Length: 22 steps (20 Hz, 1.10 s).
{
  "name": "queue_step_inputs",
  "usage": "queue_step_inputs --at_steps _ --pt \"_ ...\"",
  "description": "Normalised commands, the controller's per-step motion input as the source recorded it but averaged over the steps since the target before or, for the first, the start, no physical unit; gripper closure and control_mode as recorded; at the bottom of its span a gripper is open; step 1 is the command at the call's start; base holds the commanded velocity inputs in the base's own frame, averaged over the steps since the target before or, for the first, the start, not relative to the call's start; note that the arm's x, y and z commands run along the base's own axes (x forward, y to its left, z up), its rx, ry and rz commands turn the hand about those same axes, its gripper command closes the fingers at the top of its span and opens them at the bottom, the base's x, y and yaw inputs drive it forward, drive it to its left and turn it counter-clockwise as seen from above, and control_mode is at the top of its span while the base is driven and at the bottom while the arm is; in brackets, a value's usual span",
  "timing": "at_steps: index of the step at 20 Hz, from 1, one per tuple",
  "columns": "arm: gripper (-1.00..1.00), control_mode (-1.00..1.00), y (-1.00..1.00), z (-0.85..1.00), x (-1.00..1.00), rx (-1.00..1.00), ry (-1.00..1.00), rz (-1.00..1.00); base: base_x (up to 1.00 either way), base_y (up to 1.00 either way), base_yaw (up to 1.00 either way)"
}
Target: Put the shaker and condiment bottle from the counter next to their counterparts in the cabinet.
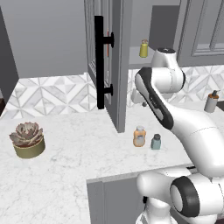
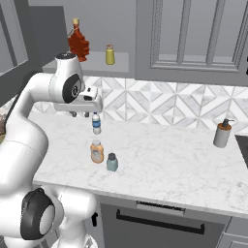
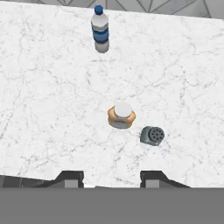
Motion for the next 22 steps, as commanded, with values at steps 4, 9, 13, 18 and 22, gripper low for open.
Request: queue_step_inputs --at_steps 4,9,13,18,22 --pt "-1.00 -1.00 0.01 -0.01 -0.22 -0.01 -0.01 0.00 0.00 0.00 0.00" --pt "-1.00 -1.00 0.11 -0.09 -0.20 -0.09 0.00 0.00 0.00 0.00 0.00" --pt "-1.00 -1.00 -0.08 -0.04 0.00 0.00 -0.03 0.01 0.00 0.00 0.00" --pt "-1.00 -1.00 -0.13 -0.14 -0.23 0.00 -0.07 0.01 0.00 0.00 0.00" --pt "-1.00 -1.00 -0.18 -0.26 -0.40 0.00 -0.12 0.00 0.00 0.00 0.00"
